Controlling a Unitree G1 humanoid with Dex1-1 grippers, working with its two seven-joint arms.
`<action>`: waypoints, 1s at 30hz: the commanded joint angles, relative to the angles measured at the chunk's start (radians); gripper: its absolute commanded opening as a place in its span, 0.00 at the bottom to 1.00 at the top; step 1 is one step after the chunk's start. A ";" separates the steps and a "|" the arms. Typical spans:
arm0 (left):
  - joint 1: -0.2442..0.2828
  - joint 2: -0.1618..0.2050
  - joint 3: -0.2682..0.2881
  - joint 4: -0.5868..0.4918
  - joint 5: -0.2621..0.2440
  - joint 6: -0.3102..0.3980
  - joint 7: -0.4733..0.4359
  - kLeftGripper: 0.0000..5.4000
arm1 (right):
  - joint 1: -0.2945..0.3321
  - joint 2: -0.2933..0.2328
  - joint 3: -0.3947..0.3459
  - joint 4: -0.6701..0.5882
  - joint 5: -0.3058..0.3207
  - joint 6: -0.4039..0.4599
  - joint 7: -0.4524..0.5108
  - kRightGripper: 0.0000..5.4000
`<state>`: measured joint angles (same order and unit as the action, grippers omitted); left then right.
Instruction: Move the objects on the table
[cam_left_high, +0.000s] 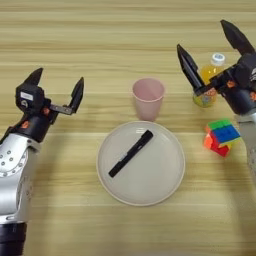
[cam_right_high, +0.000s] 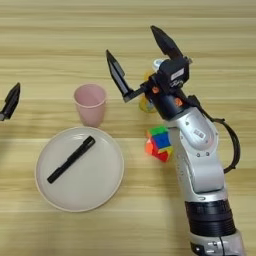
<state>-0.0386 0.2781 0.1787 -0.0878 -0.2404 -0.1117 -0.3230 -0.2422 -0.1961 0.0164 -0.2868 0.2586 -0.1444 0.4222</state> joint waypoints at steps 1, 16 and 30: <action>-0.044 -0.024 0.022 0.103 0.086 -0.107 0.091 0.99 | -0.023 -0.006 -0.002 0.009 -0.006 -0.013 0.005 1.00; -0.125 -0.023 0.041 0.434 0.254 -0.314 0.304 0.99 | -0.014 -0.015 -0.006 0.005 -0.007 -0.018 0.007 1.00; -0.135 -0.066 0.013 0.495 0.184 -0.372 0.256 0.99 | 0.058 -0.043 -0.093 -0.029 -0.013 0.002 -0.053 1.00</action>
<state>-0.1655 0.2162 0.1940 0.3963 -0.0457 -0.4758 -0.0544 -0.1902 -0.2349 -0.0522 -0.3006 0.2383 -0.1592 0.3935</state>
